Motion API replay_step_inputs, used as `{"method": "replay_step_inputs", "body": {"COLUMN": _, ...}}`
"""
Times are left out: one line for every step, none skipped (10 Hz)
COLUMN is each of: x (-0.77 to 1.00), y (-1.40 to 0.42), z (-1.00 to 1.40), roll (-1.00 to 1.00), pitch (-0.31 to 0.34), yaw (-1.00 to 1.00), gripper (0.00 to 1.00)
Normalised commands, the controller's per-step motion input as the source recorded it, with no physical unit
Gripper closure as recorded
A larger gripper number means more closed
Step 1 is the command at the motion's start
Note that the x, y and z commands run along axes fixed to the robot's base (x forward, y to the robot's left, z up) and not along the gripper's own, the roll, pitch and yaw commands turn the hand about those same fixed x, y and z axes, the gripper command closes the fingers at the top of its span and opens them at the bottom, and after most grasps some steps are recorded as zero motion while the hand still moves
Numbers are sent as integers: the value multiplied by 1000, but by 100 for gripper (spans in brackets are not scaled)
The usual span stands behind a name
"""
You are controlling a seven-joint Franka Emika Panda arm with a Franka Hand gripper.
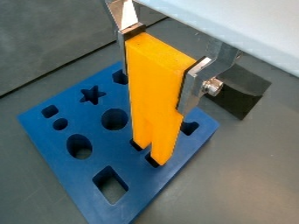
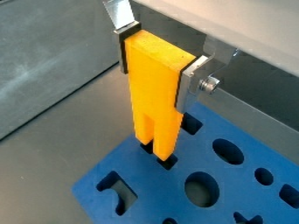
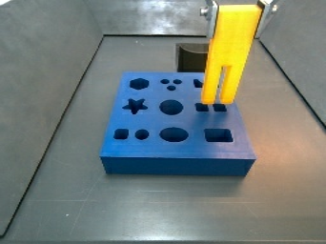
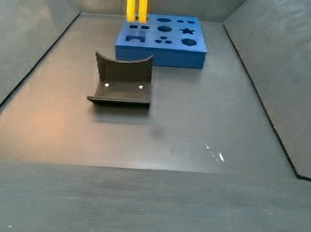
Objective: Insert the double-square object.
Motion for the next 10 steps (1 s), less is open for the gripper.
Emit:
{"method": "replay_step_inputs", "body": {"x": 0, "y": 0, "z": -83, "roll": -197, "pitch": 14, "yaw": 137, "gripper": 100}}
{"method": "replay_step_inputs", "body": {"x": 0, "y": 0, "z": -71, "roll": -174, "pitch": 0, "yaw": 157, "gripper": 100}}
{"method": "replay_step_inputs", "body": {"x": 0, "y": 43, "z": -100, "roll": -140, "pitch": 0, "yaw": 109, "gripper": 100}}
{"method": "replay_step_inputs", "body": {"x": 263, "y": 77, "z": -111, "roll": -119, "pitch": 0, "yaw": 40, "gripper": 100}}
{"method": "replay_step_inputs", "body": {"x": 280, "y": 206, "z": -151, "roll": -81, "pitch": 0, "yaw": 9, "gripper": 100}}
{"method": "replay_step_inputs", "body": {"x": 120, "y": 97, "z": -163, "roll": -74, "pitch": 0, "yaw": 0, "gripper": 100}}
{"method": "replay_step_inputs", "body": {"x": 0, "y": 11, "z": -249, "roll": -27, "pitch": -20, "yaw": 0, "gripper": 100}}
{"method": "replay_step_inputs", "body": {"x": -131, "y": 0, "z": -106, "roll": -50, "pitch": -7, "yaw": 0, "gripper": 100}}
{"method": "replay_step_inputs", "body": {"x": -74, "y": -74, "z": 0, "roll": -53, "pitch": -33, "yaw": 0, "gripper": 100}}
{"method": "replay_step_inputs", "body": {"x": -154, "y": -37, "z": 0, "roll": -51, "pitch": -26, "yaw": 0, "gripper": 100}}
